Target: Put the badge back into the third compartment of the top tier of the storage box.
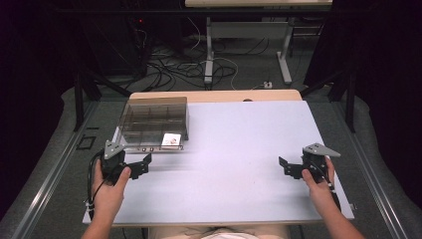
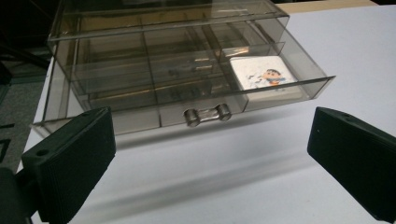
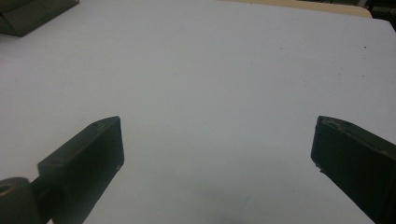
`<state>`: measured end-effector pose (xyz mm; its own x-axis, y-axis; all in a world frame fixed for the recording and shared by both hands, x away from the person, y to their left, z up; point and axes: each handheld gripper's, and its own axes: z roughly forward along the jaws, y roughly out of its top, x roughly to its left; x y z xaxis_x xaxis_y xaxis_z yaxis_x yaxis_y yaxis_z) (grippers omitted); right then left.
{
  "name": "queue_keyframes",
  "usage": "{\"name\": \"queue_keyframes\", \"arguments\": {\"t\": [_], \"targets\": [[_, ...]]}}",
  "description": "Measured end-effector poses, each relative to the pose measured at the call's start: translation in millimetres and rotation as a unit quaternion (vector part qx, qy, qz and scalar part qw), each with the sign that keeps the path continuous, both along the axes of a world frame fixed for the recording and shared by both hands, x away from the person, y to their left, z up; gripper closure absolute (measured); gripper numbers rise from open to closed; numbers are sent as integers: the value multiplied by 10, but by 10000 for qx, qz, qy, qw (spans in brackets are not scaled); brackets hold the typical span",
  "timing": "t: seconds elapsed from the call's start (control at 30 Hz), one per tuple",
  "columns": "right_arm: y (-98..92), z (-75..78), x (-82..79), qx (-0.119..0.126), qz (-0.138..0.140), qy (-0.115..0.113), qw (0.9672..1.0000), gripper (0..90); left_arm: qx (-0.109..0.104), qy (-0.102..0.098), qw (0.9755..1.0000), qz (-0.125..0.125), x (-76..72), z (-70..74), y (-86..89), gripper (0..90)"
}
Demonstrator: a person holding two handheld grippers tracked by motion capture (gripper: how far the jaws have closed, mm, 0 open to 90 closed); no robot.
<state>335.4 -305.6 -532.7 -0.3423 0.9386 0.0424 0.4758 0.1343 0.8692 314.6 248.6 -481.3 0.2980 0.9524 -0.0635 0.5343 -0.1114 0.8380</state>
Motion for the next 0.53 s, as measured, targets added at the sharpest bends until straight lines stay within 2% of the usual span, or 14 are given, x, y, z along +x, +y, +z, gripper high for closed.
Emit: {"name": "queue_keyframes", "arguments": {"t": [0.07, 0.2, 0.37, 0.53], "targets": [[4, 0, -2, 29, -10, 7, 10000, 26, 11, 26, 10000, 24, -12, -27, 35, 17], [6, 2, -4, 6, -6, 4, 10000, 26, -128, 70, 9998, 104, -29, -74, 80, 35], [6, 4, -5, 22, 8, 18, 10000, 26, -174, 18, 9997, 160, -41, -130, 125, 37], [2, 1, -5, 19, 5, 17, 10000, 26, -126, 70, 9998, 126, -38, -170, 132, 41]]}}
